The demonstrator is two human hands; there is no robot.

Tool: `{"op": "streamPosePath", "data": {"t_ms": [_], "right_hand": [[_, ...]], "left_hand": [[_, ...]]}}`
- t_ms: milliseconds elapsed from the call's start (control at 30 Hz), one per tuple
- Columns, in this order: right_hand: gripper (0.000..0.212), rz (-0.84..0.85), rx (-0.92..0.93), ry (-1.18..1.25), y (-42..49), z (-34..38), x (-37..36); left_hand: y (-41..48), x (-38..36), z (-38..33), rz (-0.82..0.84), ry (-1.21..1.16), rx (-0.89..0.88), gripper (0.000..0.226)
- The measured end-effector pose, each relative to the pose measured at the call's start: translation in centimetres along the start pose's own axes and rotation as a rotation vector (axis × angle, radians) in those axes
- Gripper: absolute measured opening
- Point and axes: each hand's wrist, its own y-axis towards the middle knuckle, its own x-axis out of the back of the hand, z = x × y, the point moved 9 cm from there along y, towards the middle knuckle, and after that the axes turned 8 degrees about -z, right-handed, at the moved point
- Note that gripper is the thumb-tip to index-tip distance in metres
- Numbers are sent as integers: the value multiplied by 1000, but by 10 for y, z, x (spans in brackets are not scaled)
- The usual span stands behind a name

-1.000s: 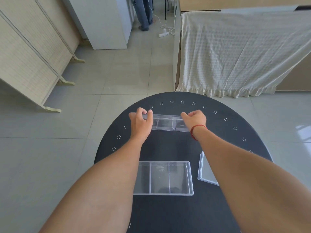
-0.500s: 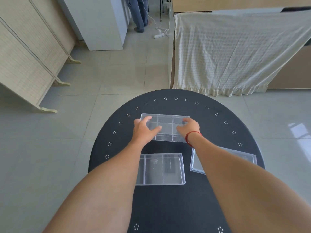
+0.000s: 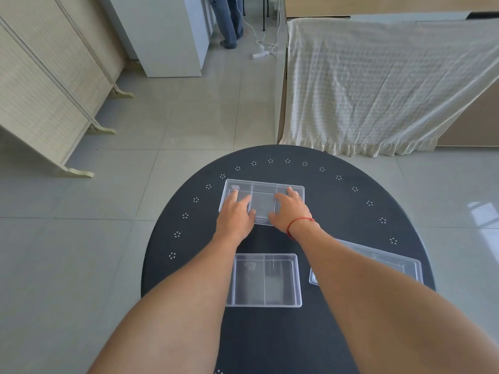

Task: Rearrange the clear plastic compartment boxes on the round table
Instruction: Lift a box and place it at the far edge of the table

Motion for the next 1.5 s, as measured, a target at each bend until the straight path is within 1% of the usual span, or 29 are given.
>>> {"op": "streamPosePath", "data": {"t_ms": [100,233,467,600,867,1067,1167,1267,1367,1500], "right_hand": [[59,45,0,19,13,5,0],[60,16,-8,50,37,10,4],[68,-26,-16,95,80,18,7],[69,-59,-2,81,97,22,8],[69,-55,15,56,122,25,14],[66,-56,60,-6,123,27,18],[63,-95,84,-46,116,29,26],[57,-115,32,-31,100,20,34],[55,-124,-23,-4,72,4,44],[54,-143,-119,38,20,-35,62]], "left_hand": [[15,-1,4,0,-16,5,47],[41,-1,5,-5,-28,6,47],[91,-6,5,-11,-28,-23,49],[116,-4,4,-7,-23,-35,48],[139,-2,1,0,5,-18,49],[138,0,-1,22,48,-7,50],[130,11,-9,-30,98,-75,52],[113,18,-15,-59,90,-77,54],[83,22,-32,-12,66,-53,56],[33,24,-69,29,46,-49,52]]}}
